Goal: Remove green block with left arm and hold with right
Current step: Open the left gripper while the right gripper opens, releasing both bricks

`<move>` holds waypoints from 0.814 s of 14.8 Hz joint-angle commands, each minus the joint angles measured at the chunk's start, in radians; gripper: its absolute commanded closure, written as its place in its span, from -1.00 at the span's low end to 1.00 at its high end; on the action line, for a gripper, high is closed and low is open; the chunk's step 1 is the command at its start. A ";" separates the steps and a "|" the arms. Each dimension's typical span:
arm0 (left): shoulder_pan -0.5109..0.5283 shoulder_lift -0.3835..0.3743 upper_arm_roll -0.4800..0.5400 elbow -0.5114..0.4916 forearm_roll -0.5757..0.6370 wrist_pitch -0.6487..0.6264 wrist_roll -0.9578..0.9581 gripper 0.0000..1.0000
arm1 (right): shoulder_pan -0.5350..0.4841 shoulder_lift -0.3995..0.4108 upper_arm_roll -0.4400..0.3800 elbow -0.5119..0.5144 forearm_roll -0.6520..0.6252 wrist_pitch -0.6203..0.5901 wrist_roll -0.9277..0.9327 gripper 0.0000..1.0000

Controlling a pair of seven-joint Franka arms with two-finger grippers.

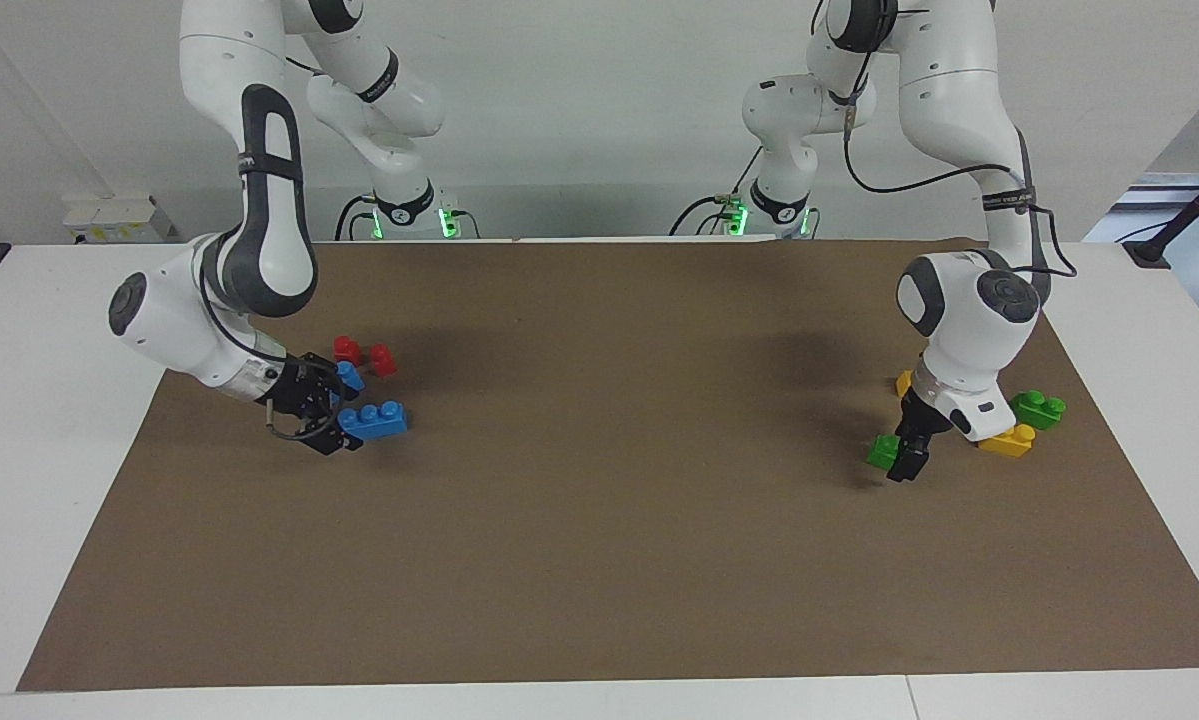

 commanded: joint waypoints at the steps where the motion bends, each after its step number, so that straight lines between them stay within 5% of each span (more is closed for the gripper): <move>1: 0.024 -0.009 -0.008 0.092 0.017 -0.118 0.060 -1.00 | 0.001 -0.094 0.002 0.035 -0.082 -0.091 -0.034 -1.00; 6: 0.017 -0.066 -0.008 0.275 0.018 -0.386 0.244 -1.00 | 0.001 -0.190 0.006 0.179 -0.214 -0.303 -0.251 -1.00; 9: 0.016 -0.157 -0.009 0.290 0.018 -0.501 0.416 -1.00 | 0.003 -0.277 0.016 0.208 -0.315 -0.358 -0.427 -1.00; 12: 0.020 -0.262 -0.011 0.298 0.015 -0.591 0.625 -1.00 | 0.003 -0.280 0.019 0.286 -0.342 -0.436 -0.642 -1.00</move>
